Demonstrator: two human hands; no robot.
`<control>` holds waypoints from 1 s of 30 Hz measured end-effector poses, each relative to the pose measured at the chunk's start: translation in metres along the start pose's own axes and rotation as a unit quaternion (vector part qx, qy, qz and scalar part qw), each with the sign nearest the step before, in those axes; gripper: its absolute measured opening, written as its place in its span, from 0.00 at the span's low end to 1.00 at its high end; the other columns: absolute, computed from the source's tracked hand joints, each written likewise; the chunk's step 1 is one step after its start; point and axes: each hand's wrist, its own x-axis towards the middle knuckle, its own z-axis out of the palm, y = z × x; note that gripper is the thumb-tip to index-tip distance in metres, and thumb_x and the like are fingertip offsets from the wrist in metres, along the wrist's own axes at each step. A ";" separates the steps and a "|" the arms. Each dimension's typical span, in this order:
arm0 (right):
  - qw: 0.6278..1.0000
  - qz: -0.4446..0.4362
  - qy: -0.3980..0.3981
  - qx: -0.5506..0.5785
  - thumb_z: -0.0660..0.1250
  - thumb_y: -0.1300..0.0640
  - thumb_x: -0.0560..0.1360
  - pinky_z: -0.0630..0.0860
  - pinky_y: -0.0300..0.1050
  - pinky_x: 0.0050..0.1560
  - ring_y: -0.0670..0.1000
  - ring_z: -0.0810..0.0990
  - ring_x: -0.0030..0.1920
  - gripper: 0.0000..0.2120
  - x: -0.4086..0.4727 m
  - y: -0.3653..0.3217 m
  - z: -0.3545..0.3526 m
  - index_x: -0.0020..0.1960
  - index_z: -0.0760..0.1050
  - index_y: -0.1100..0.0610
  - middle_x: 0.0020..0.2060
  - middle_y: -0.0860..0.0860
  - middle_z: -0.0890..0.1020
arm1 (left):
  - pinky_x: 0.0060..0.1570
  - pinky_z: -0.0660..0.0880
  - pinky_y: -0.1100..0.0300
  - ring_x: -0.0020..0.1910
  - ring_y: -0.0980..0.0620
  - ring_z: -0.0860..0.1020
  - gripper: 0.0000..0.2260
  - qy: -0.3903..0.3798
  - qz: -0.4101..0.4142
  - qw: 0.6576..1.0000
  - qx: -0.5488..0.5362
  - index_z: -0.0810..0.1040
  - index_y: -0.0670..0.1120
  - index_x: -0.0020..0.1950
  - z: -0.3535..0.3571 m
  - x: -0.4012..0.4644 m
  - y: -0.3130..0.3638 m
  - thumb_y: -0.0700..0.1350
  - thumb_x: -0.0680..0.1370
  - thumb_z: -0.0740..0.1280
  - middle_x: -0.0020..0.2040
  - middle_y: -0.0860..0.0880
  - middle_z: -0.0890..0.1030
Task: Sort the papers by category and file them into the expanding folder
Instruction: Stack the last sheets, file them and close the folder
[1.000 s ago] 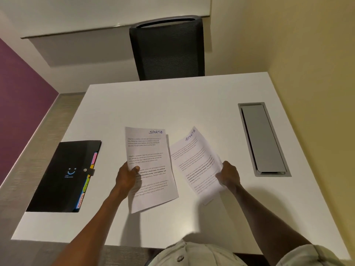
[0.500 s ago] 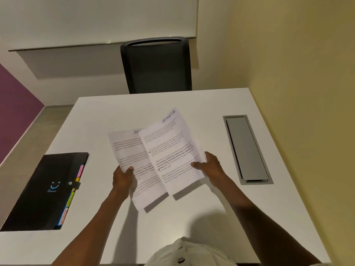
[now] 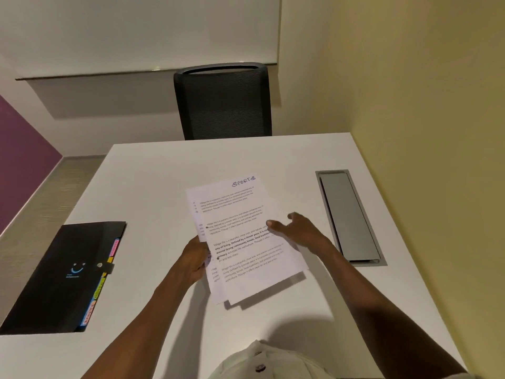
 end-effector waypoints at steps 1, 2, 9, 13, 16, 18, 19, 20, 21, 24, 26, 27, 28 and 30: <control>0.998 -0.001 -0.002 0.057 0.70 0.33 0.69 0.69 0.43 0.55 0.55 0.77 0.60 0.47 0.004 -0.002 0.001 0.73 0.63 0.65 0.65 0.59 0.76 | 0.47 0.82 0.44 0.52 0.37 0.82 0.14 -0.020 0.001 1.000 0.010 0.77 0.36 0.63 0.002 -0.002 0.000 0.28 0.79 0.60 0.56 0.36 0.82; 0.994 0.001 -0.007 0.105 0.74 0.35 0.67 0.71 0.44 0.59 0.52 0.76 0.61 0.46 0.006 -0.004 0.005 0.72 0.64 0.62 0.65 0.55 0.76 | 0.50 0.81 0.43 0.54 0.36 0.82 0.15 -0.034 0.001 0.999 0.021 0.77 0.35 0.64 0.004 -0.002 0.000 0.29 0.79 0.61 0.58 0.35 0.82; 0.972 -0.001 0.088 0.216 0.73 0.54 0.69 0.79 0.51 0.57 0.51 0.83 0.51 0.12 0.015 0.007 0.048 0.52 0.78 0.55 0.52 0.51 0.83 | 0.57 0.78 0.43 0.53 0.41 0.83 0.23 -0.018 -0.019 0.995 -0.098 0.80 0.47 0.61 0.026 -0.006 0.002 0.63 0.80 0.59 0.55 0.43 0.85; 0.968 -0.037 0.141 0.202 0.72 0.57 0.73 0.80 0.45 0.50 0.50 0.83 0.50 0.10 0.009 -0.001 0.045 0.54 0.77 0.56 0.50 0.48 0.83 | 0.49 0.80 0.52 0.48 0.49 0.85 0.17 -0.012 0.060 0.995 -0.078 0.81 0.48 0.56 0.033 -0.008 0.015 0.59 0.80 0.62 0.49 0.49 0.86; 0.959 -0.089 0.159 0.216 0.70 0.58 0.76 0.74 0.28 0.37 0.39 0.80 0.43 0.10 0.001 -0.014 0.034 0.57 0.77 0.56 0.45 0.44 0.82 | 0.41 0.79 0.64 0.49 0.53 0.85 0.09 0.021 0.177 0.984 0.024 0.81 0.45 0.58 0.035 -0.004 0.027 0.42 0.78 0.70 0.51 0.49 0.86; 0.951 -0.117 0.165 0.235 0.70 0.58 0.77 0.74 0.27 0.35 0.38 0.80 0.43 0.10 0.001 -0.019 0.027 0.57 0.77 0.57 0.45 0.45 0.82 | 0.41 0.79 0.66 0.49 0.54 0.84 0.11 0.040 0.213 0.974 0.062 0.81 0.47 0.57 0.035 -0.001 0.036 0.41 0.75 0.73 0.50 0.52 0.85; 0.948 -0.127 0.171 0.237 0.70 0.57 0.76 0.76 0.29 0.38 0.40 0.81 0.44 0.11 0.000 -0.022 0.025 0.58 0.77 0.57 0.47 0.46 0.83 | 0.41 0.79 0.66 0.48 0.55 0.84 0.12 0.046 0.223 0.971 0.072 0.81 0.48 0.57 0.035 -0.001 0.040 0.41 0.74 0.74 0.49 0.53 0.85; 0.946 -0.135 0.174 0.239 0.70 0.55 0.76 0.78 0.33 0.41 0.43 0.82 0.46 0.12 0.000 -0.022 0.023 0.59 0.77 0.56 0.49 0.47 0.84 | 0.41 0.78 0.66 0.47 0.57 0.84 0.13 0.048 0.232 0.968 0.081 0.81 0.49 0.57 0.037 0.000 0.043 0.42 0.74 0.75 0.49 0.55 0.85; 0.943 -0.137 0.175 0.246 0.70 0.54 0.76 0.79 0.38 0.44 0.45 0.82 0.48 0.13 0.001 -0.020 0.023 0.60 0.77 0.55 0.50 0.48 0.84 | 0.41 0.78 0.67 0.46 0.58 0.84 0.13 0.047 0.238 0.966 0.085 0.81 0.49 0.57 0.038 -0.001 0.044 0.42 0.73 0.76 0.49 0.56 0.85; 0.945 -0.126 0.162 0.256 0.72 0.53 0.75 0.81 0.45 0.49 0.48 0.83 0.50 0.15 0.001 -0.007 0.027 0.60 0.77 0.52 0.52 0.48 0.84 | 0.43 0.80 0.64 0.46 0.58 0.84 0.16 0.038 0.228 0.968 0.098 0.81 0.50 0.56 0.036 0.001 0.031 0.41 0.70 0.78 0.49 0.55 0.85; 0.946 -0.110 0.144 0.268 0.73 0.54 0.74 0.81 0.44 0.48 0.49 0.83 0.51 0.16 -0.001 0.005 0.035 0.60 0.77 0.53 0.52 0.48 0.84 | 0.48 0.81 0.58 0.49 0.54 0.84 0.17 0.045 0.201 0.973 0.107 0.82 0.50 0.55 0.031 0.003 0.017 0.42 0.68 0.80 0.50 0.53 0.86; 0.946 -0.100 0.139 0.277 0.74 0.55 0.73 0.81 0.43 0.47 0.50 0.83 0.51 0.15 -0.002 0.011 0.038 0.59 0.78 0.53 0.51 0.48 0.84 | 0.49 0.81 0.56 0.49 0.53 0.84 0.17 0.045 0.191 0.974 0.115 0.82 0.49 0.55 0.029 0.004 0.010 0.43 0.68 0.80 0.50 0.52 0.86; 0.944 -0.092 0.134 0.286 0.74 0.57 0.73 0.81 0.40 0.44 0.50 0.84 0.50 0.15 -0.004 0.016 0.041 0.58 0.78 0.53 0.51 0.48 0.85 | 0.49 0.81 0.56 0.49 0.52 0.84 0.17 0.041 0.184 0.974 0.123 0.82 0.48 0.55 0.028 0.005 0.005 0.43 0.68 0.80 0.49 0.52 0.86; 0.942 -0.079 0.122 0.304 0.73 0.59 0.74 0.79 0.36 0.41 0.51 0.84 0.49 0.12 -0.007 0.021 0.044 0.57 0.79 0.52 0.49 0.47 0.85 | 0.44 0.80 0.62 0.48 0.54 0.84 0.17 0.038 0.176 0.976 0.123 0.82 0.48 0.55 0.031 0.002 -0.002 0.42 0.68 0.80 0.49 0.52 0.86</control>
